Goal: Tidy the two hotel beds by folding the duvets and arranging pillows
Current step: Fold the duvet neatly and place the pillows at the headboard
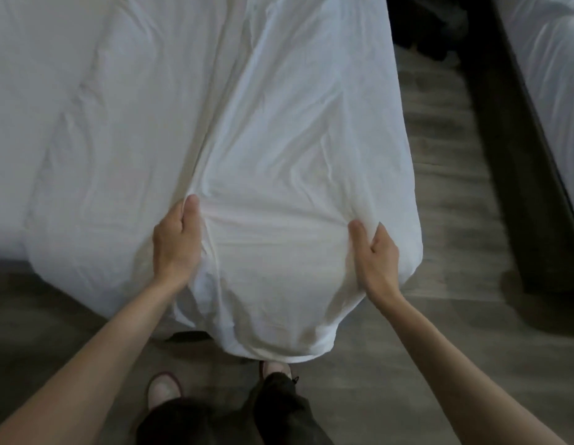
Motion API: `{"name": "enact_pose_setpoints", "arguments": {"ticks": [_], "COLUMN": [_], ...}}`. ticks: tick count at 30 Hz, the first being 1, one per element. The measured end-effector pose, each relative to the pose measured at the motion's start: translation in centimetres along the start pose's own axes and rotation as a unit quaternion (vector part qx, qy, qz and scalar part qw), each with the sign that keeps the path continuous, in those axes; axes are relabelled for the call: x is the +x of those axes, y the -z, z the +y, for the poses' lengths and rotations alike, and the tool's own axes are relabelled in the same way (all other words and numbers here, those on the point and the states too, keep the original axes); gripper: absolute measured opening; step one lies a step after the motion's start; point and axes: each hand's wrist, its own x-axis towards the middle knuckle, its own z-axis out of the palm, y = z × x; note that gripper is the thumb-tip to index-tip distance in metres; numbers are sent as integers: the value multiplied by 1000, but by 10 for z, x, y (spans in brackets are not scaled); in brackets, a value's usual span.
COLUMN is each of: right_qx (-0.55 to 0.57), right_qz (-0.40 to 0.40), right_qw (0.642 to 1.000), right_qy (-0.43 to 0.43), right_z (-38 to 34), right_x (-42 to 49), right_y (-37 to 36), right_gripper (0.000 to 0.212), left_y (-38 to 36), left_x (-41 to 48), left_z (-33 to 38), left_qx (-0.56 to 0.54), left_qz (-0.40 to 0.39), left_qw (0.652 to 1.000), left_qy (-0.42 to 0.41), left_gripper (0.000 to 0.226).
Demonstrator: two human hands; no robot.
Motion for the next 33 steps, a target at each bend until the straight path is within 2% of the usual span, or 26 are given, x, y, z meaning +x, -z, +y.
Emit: {"name": "enact_pose_setpoints", "arguments": {"ticks": [2, 4, 6, 7, 9, 11, 13, 17, 18, 20, 23, 24, 27, 30, 33], "right_qx": [-7, -14, -52, -78, -94, -65, -39, -32, -35, -49, -83, -92, -125, -102, -45], "right_qz": [-18, -74, -100, -98, -78, -78, -89, -104, -100, -82, -37, -19, 8, 39, 94], "right_qw": [1000, 993, 979, 975, 974, 977, 977, 970, 970, 974, 986, 988, 989, 993, 994], "right_qy": [-7, -92, -170, -186, -191, -188, -188, -219, -220, -204, -141, -120, -78, -53, -37], "right_z": [8, 27, 44, 49, 50, 49, 46, 35, 34, 35, 40, 42, 42, 39, 31], "right_x": [2, 9, 12, 14, 18, 22, 25, 31, 32, 31, 27, 27, 25, 22, 19], "right_y": [7, 3, -6, -10, -12, -11, -12, -21, -23, -26, -27, -27, -23, -22, -20], "right_gripper": [26, 21, 25, 24, 29, 54, 66, 66, 64, 56, 35, 35, 41, 44, 44], "left_y": [-1, -16, -31, -35, -37, -35, -35, -43, -43, -40, -27, -23, -15, -15, -20], "left_x": [3, 4, 0, -1, 2, 3, 4, 20, 23, 25, 23, 23, 28, 31, 31], "left_z": [-14, -31, -36, -37, -38, -34, -25, -13, -15, -23, -29, -30, -32, -32, -30], "left_qx": [-2, 19, -1, -7, 18, 29, 5, 8, 23, 52, 88, 101, 84, 47, 48], "left_qz": [-50, -111, -126, -116, -58, -10, -21, -60, -74, -89, -29, 4, 76, 75, 95], "left_qw": [998, 989, 975, 973, 984, 990, 990, 979, 978, 984, 995, 995, 991, 985, 983], "left_qy": [39, 99, 183, 199, 167, 136, 136, 194, 196, 146, 45, 27, 72, 150, 152], "left_gripper": [40, 30, 23, 24, 29, 33, 32, 39, 41, 36, 39, 38, 33, 39, 39]}}
